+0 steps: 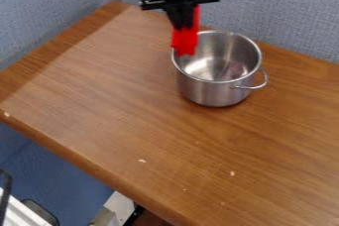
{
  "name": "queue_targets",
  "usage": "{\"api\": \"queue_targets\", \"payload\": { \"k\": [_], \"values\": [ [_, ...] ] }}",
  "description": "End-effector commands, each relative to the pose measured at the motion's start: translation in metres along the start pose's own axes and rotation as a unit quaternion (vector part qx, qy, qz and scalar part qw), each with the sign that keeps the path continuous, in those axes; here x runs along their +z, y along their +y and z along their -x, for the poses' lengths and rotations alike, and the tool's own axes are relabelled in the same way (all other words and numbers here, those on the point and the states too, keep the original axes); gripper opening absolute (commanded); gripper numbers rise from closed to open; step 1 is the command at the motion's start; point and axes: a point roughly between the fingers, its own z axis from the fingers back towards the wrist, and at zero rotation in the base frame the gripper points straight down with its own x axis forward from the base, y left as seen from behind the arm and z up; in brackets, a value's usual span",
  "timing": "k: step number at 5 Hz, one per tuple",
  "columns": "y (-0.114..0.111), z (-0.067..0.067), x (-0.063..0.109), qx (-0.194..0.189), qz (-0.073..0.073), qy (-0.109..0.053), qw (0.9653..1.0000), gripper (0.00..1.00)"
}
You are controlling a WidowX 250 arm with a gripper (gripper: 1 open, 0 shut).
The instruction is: Put the red object in the metal pot
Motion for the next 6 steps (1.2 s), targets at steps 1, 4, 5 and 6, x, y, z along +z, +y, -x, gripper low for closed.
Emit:
{"api": "queue_targets", "payload": {
  "k": [1,4,5,6],
  "values": [
    [0.009,-0.024,0.036,0.013,0.019,-0.056,0.9982,0.0],
    [-0.008,0.003,0.036,-0.049,0.018,-0.077,0.9956,0.0],
    [-0.016,0.008,0.035,-0.069,0.021,-0.075,0.9946,0.0],
    [-0.028,0.009,0.022,-0.073,0.02,-0.058,0.9954,0.0]
  ]
}}
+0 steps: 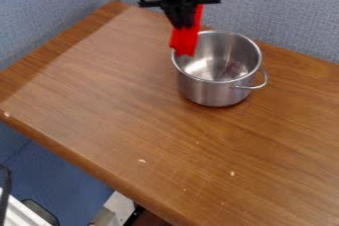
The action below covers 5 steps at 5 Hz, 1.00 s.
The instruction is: Put the red object in the metal pot
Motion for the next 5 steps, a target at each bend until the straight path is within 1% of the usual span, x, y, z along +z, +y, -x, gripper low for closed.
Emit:
{"api": "queue_targets", "payload": {
  "k": [1,2,3,5],
  "values": [
    [-0.016,-0.009,-0.004,-0.012,0.0,-0.01,0.9999,0.0],
    [-0.025,-0.003,-0.016,-0.013,0.009,-0.004,0.9999,0.0],
    [-0.028,-0.001,-0.021,-0.012,0.008,0.0,0.9999,1.0],
    [-0.027,0.0,-0.023,-0.006,0.001,0.008,0.9999,1.0]
  ]
}}
